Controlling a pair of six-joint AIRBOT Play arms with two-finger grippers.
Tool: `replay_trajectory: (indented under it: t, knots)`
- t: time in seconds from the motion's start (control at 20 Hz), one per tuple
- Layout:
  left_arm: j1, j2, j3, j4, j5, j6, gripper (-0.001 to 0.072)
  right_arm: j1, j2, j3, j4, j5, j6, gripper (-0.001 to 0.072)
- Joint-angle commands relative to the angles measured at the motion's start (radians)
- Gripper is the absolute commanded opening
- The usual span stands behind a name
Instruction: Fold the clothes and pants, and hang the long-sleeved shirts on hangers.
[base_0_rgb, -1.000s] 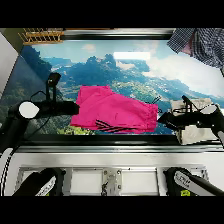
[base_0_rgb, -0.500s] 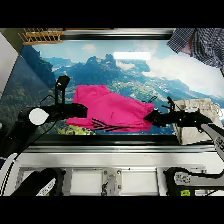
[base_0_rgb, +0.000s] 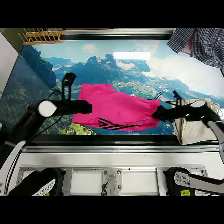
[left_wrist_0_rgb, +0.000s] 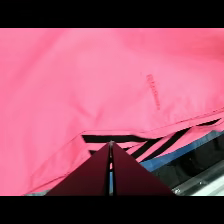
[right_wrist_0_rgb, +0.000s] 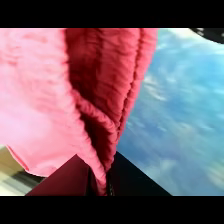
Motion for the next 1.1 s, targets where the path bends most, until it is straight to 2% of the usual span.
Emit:
replay_trajectory:
  t: [0.0, 0.15, 0.4, 0.6, 0.8, 1.05]
  knots:
    - [-0.074, -0.187, 0.122, -0.011, 0.005, 0.004, 0.0004, -0.035, 0.07, 0.174, -0.334, 0.187, 0.213, 0.0017]
    - [-0.178, -0.382, 0.249, -0.012, 0.043, 0.004, 0.0004, -0.012, 0.082, 0.345, -0.444, 0.338, 0.266, 0.0017]
    - [-0.301, -0.658, 0.512, -0.014, 0.066, 0.003, 0.0004, 0.072, 0.082, 0.501, -0.514, 0.459, 0.344, 0.0017]
    - [-0.364, -0.823, 0.709, -0.02, 0.038, 0.003, 0.0005, 0.154, 0.082, 0.579, -0.514, 0.499, 0.352, 0.0017]
    - [-0.423, -0.963, 0.877, -0.02, -0.072, 0.003, 0.0005, 0.223, 0.081, 0.649, -0.51, 0.508, 0.37, 0.0017]
    - [-0.474, -1.045, 0.989, -0.02, -0.135, 0.003, 0.0004, 0.267, 0.079, 0.668, -0.51, 0.509, 0.37, 0.0017]
